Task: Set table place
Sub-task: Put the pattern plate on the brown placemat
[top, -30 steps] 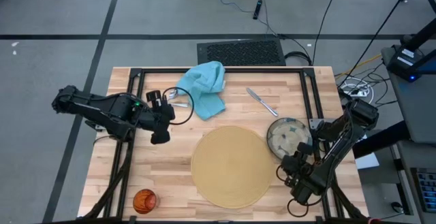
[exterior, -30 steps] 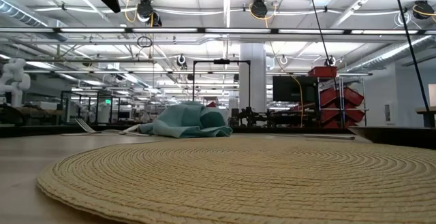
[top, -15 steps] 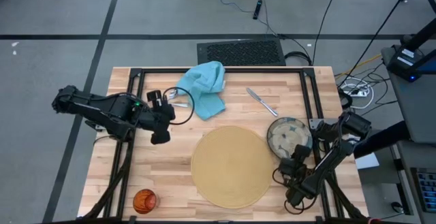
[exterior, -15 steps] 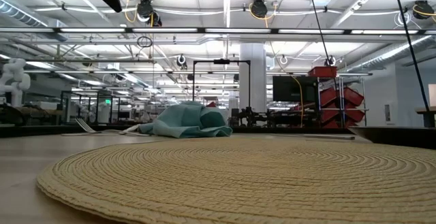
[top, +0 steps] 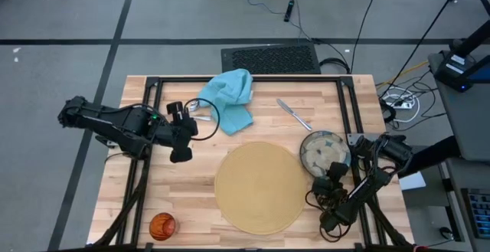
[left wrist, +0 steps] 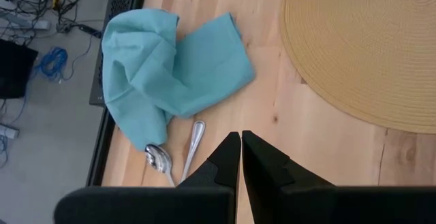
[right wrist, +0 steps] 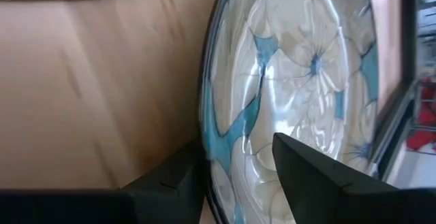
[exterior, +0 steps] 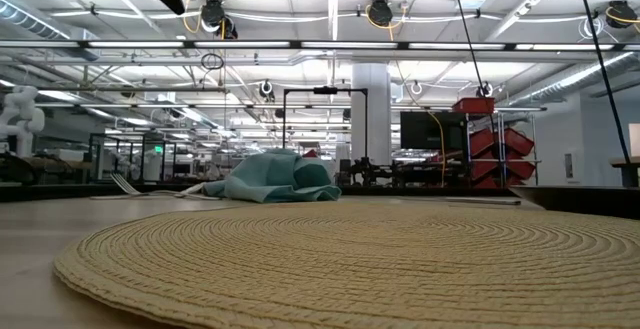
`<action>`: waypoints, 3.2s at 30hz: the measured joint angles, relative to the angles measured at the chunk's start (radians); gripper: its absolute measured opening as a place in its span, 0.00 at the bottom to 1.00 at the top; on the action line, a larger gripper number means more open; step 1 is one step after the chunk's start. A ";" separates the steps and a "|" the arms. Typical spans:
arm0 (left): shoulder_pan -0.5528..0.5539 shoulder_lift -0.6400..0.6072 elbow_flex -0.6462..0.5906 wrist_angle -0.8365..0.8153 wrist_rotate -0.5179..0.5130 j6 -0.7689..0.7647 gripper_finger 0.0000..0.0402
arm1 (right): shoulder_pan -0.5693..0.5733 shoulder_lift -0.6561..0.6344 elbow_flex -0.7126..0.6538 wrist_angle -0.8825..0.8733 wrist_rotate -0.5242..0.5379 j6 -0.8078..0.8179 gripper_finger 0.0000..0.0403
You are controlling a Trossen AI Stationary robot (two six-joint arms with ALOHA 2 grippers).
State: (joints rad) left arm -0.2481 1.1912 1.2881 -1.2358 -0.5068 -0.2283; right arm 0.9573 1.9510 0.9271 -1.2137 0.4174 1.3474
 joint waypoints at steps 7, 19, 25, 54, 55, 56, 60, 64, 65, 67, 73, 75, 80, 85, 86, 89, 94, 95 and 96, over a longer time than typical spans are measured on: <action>0.000 0.000 0.000 0.000 0.000 0.000 0.00 | -0.038 0.008 -0.004 0.002 -0.023 0.025 0.32; -0.001 0.000 0.000 0.000 0.008 -0.009 0.00 | -0.072 0.017 0.015 -0.048 0.002 0.025 0.04; -0.001 0.000 0.000 -0.001 0.008 -0.009 0.00 | -0.078 0.023 0.060 -0.150 0.065 0.089 0.00; -0.001 0.000 0.000 -0.001 0.003 -0.028 0.00 | -0.115 0.018 0.339 -0.091 0.361 -0.356 0.00; -0.001 0.000 0.000 -0.001 0.000 -0.028 0.00 | -0.120 0.018 0.345 -0.068 0.366 -0.396 0.00; -0.001 0.000 0.000 -0.001 0.000 -0.029 0.00 | -0.124 0.018 0.351 -0.044 0.366 -0.436 0.00; 0.001 0.000 0.000 -0.001 -0.002 -0.051 0.00 | -0.139 0.018 0.362 0.061 0.377 -0.595 0.00; 0.013 0.000 0.000 -0.002 -0.003 -0.062 0.00 | -0.149 0.018 0.363 0.230 0.392 -0.769 0.00; 0.017 0.000 0.000 -0.002 -0.003 -0.068 0.00 | -0.152 0.018 0.364 0.267 0.392 -0.812 0.00; 0.028 0.000 0.000 -0.002 -0.003 -0.074 0.00 | -0.160 0.018 0.364 0.332 0.396 -0.892 0.00; 0.049 0.000 0.000 -0.002 -0.003 -0.082 0.00 | -0.180 0.039 0.364 0.480 0.391 -1.067 0.00; 0.051 0.000 0.000 -0.003 -0.003 -0.089 0.00 | -0.179 0.052 0.364 0.524 0.386 -1.104 0.00; 0.051 0.000 0.000 -0.002 -0.003 -0.094 0.00 | -0.184 0.087 0.366 0.563 0.336 -1.144 0.00; 0.051 0.000 0.000 -0.003 -0.002 -0.104 0.00 | -0.191 0.090 0.367 0.598 0.258 -1.143 0.05; 0.051 0.000 0.000 -0.003 -0.002 -0.105 0.00 | -0.191 0.090 0.367 0.604 0.241 -1.139 0.07; 0.051 0.000 0.000 -0.002 -0.002 -0.106 0.00 | -0.186 0.090 0.366 0.628 0.163 -1.114 0.19; 0.051 0.000 0.000 0.000 -0.002 -0.106 0.00 | -0.176 0.090 0.366 0.662 0.127 -1.061 0.35; 0.051 0.000 0.000 0.002 -0.002 -0.106 0.00 | -0.173 0.088 0.368 0.655 0.135 -1.056 0.36; 0.051 0.000 0.000 0.004 -0.002 -0.106 0.00 | -0.168 0.088 0.373 0.649 0.153 -1.056 0.37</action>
State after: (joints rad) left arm -0.1972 1.1912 1.2881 -1.2322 -0.5083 -0.3340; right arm 0.7895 2.0388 1.2997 -0.5649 0.5707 0.2918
